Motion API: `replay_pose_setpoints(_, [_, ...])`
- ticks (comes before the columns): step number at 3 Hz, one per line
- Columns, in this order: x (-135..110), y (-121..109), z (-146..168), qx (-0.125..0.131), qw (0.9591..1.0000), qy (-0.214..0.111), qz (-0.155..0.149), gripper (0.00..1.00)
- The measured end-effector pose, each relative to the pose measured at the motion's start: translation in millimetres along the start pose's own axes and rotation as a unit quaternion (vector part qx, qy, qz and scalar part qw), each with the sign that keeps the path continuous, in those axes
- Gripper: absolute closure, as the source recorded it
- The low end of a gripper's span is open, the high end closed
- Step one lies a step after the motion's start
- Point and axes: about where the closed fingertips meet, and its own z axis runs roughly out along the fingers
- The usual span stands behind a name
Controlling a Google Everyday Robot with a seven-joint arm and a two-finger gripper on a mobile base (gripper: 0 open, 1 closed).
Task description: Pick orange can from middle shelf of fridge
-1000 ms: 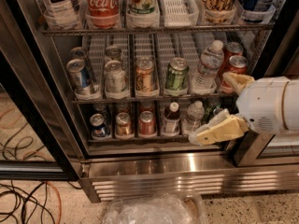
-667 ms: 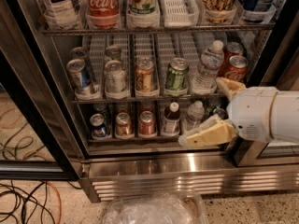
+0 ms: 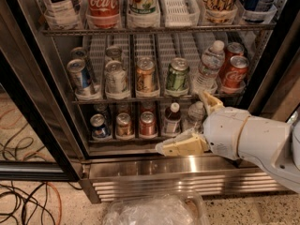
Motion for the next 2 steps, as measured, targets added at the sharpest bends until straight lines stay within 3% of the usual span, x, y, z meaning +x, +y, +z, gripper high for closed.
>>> replay_pose_setpoints(1, [-0.4, 0.3, 0.6, 0.0, 1.0, 0.0, 0.0, 0.0])
replay_pose_setpoints(2, [4.8, 4.6, 7.9, 0.001, 0.9997, -0.021, 0.012, 0.0])
